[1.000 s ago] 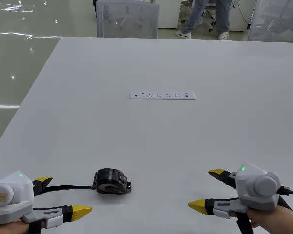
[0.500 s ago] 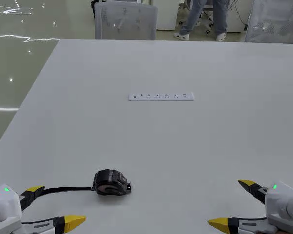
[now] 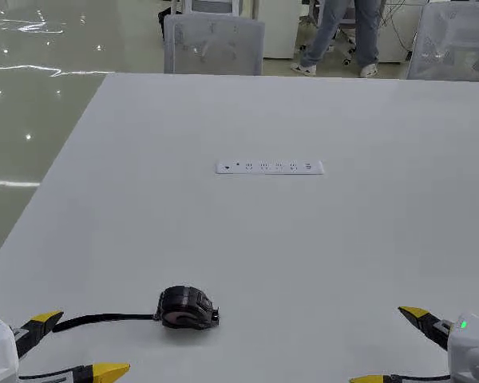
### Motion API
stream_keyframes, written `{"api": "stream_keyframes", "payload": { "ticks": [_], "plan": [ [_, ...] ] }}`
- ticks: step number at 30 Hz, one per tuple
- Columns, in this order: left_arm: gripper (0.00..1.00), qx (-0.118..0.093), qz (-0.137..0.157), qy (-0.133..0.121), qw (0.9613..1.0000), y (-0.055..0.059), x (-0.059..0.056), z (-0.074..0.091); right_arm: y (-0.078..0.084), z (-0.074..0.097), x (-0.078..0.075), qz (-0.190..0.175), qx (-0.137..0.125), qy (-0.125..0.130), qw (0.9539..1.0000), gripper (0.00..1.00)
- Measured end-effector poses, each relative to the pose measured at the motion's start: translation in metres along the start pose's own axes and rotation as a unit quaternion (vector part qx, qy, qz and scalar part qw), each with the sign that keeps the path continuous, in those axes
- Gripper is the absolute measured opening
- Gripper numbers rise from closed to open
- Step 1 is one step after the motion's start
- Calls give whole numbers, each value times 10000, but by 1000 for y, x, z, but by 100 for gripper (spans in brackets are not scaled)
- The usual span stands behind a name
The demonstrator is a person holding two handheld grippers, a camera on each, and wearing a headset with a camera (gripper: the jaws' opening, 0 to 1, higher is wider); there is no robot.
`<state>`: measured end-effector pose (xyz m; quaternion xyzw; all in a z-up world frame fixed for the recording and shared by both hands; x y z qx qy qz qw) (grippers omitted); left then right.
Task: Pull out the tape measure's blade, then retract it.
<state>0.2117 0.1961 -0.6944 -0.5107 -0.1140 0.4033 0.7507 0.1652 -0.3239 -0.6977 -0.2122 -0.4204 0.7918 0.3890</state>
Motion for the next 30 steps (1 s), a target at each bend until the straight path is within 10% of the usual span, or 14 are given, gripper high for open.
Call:
{"api": "stream_keyframes", "payload": {
  "ticks": [30],
  "plan": [
    [100, -29, -32, 71, 10000, -8, 2, 0, 5, 9, -1, -24, 24, 59, 10000, 100]
  ]
}}
Point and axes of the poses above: the centre of the closed fingertips' face, and the gripper's own axes: z roughly backward along the fingers, x roughly to its left, y roughly out of its underside, the point moved 10 cm from there along z, roughly backward along the fingers, and after that the axes turned 3 degrees about y, right-handed, at the moved point
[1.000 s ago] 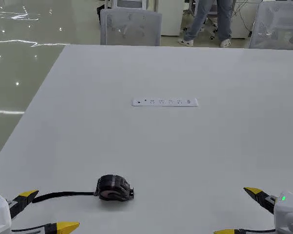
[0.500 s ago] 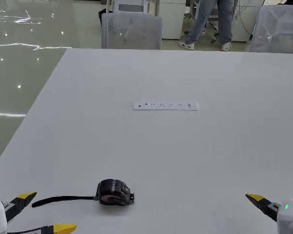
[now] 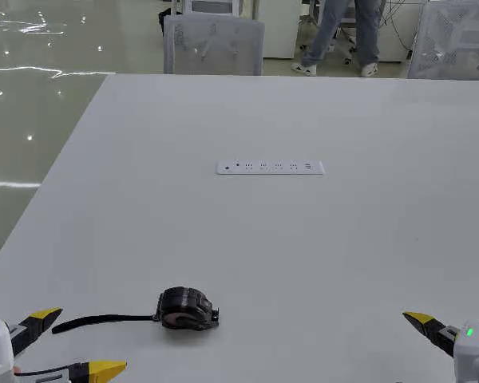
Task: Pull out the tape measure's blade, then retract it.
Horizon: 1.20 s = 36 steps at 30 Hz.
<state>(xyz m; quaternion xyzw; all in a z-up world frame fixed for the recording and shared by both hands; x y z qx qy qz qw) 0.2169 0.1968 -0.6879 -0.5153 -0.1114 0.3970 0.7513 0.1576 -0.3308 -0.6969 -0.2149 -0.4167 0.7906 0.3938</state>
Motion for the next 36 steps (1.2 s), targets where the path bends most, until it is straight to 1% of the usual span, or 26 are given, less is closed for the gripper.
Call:
{"api": "stream_keyframes", "payload": {
  "ticks": [5, 10, 15, 18, 21, 33, 34, 36],
  "plan": [
    [100, -39, -4, -12, 10000, -2, 0, 1, -1, 1, 1, -25, -22, -14, 10000, 100],
    [100, -46, 21, -8, 10000, -2, -2, 1, -1, 3, 1, -66, -50, -3, 10000, 100],
    [100, -43, 37, 15, 10000, -2, -4, 0, 2, 4, 2, -86, -24, 2, 10000, 100],
    [100, -45, 49, 20, 10000, -1, -3, 0, 3, 4, 2, -107, -11, -3, 9999, 100],
    [100, 6, 50, 30, 10000, 0, -3, 0, 4, 5, 2, -94, -16, -10, 10000, 100],
    [100, 29, 10, 64, 10000, -4, 0, -1, 3, 6, 2, -62, 21, -46, 10000, 100],
    [100, -16, 15, 47, 10000, -5, 1, -2, 5, 6, 0, -132, 4, 12, 9999, 100],
    [100, -1, 28, 39, 10000, -4, 1, -2, 6, 4, 1, -224, -7, -54, 9997, 100]
  ]
}}
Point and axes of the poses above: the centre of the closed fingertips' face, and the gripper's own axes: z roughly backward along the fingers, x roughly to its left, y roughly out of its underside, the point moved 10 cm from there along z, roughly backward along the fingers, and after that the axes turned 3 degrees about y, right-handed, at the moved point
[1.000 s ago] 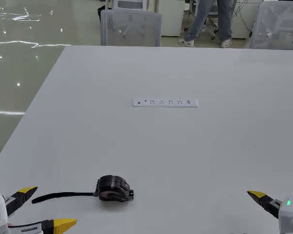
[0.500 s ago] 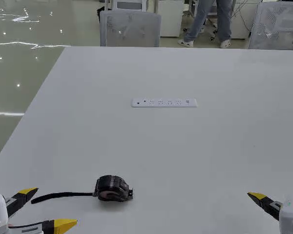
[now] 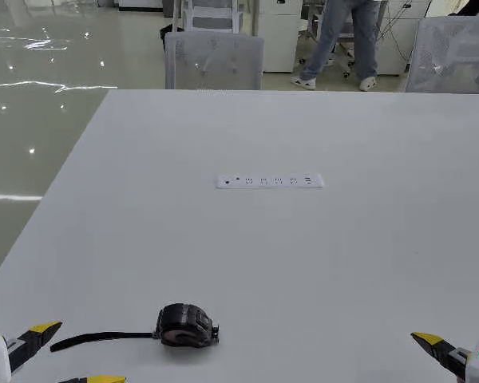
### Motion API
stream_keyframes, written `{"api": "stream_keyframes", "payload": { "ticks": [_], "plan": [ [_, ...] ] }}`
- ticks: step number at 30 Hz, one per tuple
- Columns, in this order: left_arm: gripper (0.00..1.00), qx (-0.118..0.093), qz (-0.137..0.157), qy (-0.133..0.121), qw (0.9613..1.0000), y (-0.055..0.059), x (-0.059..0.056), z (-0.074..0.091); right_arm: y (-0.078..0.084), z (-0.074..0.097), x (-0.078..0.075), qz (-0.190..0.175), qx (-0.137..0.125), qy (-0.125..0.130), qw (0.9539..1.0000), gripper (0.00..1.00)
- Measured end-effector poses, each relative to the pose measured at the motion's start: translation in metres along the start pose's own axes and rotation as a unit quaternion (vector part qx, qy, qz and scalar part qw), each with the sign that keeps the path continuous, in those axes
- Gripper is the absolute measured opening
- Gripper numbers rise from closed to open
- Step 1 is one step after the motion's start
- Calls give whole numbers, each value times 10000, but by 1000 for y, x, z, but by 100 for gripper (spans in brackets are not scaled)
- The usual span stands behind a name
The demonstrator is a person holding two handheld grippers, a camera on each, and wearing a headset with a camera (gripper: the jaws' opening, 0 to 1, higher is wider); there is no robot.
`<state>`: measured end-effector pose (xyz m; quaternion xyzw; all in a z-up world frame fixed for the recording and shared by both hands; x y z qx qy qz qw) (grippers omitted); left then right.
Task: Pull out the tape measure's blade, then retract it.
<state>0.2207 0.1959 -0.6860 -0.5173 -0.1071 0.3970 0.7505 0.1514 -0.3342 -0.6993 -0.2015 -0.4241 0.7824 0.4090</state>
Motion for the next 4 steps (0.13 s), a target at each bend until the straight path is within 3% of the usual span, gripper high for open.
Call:
{"api": "stream_keyframes", "payload": {
  "ticks": [4],
  "plan": [
    [100, 51, 14, 12, 10000, 2, 0, 0, 0, 0, 0, -23, 52, 36, 10000, 100]
  ]
}}
Point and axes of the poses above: the centre of the closed fingertips' face, and the gripper's own axes: z roughly backward along the fingers, x roughly to its left, y roughly out of its underside, the point moved 10 cm from there along z, roughly backward along the fingers, and after that the axes turned 3 degrees about y, right-handed, at the moved point
